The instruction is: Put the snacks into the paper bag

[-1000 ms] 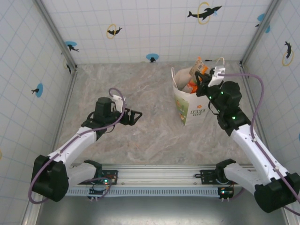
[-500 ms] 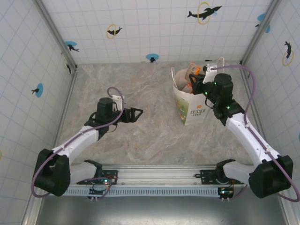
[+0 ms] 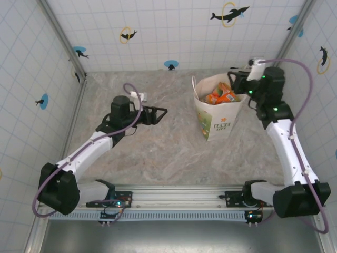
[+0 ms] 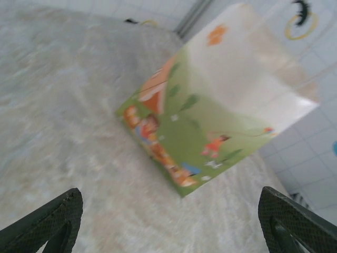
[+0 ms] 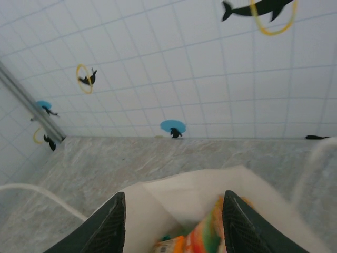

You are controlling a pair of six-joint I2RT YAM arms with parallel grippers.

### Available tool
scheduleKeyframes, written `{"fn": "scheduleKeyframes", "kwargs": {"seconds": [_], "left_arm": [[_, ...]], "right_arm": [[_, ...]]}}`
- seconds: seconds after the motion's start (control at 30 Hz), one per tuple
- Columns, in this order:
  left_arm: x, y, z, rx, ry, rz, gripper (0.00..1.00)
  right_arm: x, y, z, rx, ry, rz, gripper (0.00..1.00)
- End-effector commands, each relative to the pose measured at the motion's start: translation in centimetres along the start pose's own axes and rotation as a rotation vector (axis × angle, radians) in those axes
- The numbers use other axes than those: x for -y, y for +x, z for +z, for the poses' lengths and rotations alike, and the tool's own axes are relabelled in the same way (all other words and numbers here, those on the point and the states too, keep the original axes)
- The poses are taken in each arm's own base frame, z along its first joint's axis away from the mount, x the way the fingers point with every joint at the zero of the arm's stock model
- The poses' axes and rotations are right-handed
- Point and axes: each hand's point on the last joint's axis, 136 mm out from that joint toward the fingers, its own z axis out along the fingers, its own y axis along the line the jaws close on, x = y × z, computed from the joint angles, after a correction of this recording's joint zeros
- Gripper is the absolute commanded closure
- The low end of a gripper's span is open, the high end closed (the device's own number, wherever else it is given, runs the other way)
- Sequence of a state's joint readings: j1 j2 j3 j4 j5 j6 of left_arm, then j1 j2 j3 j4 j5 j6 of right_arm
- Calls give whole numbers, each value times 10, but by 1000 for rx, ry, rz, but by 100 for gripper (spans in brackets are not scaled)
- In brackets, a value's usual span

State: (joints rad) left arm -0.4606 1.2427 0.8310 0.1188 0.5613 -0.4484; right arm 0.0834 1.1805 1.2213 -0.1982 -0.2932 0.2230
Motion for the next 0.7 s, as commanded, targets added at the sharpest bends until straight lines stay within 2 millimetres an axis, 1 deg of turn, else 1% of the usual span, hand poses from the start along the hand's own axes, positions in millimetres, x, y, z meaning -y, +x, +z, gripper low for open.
{"fn": "scheduleKeyframes", "kwargs": {"seconds": [0.0, 0.13, 0.23, 0.37, 0.47, 0.57, 0.67], "left_arm": [[40, -22, 11, 24, 112, 87, 13], [73, -51, 27, 40, 189, 115, 15], [92, -65, 40, 55, 245, 109, 15], [109, -80, 54, 69, 326, 92, 15], [128, -86, 62, 71, 403, 90, 16], [140, -89, 68, 73, 439, 101, 16], [142, -92, 74, 69, 448, 92, 18]], "right_arm": [[8, -29, -31, 32, -59, 62, 49], [46, -46, -46, 49, -53, 177, 49], [60, -52, -50, 63, -91, 238, 50], [58, -61, -46, 104, -229, 306, 51], [59, -62, -39, 99, -264, 338, 52], [61, -59, -32, 84, -277, 360, 53], [61, -51, -23, 62, -284, 367, 53]]}}
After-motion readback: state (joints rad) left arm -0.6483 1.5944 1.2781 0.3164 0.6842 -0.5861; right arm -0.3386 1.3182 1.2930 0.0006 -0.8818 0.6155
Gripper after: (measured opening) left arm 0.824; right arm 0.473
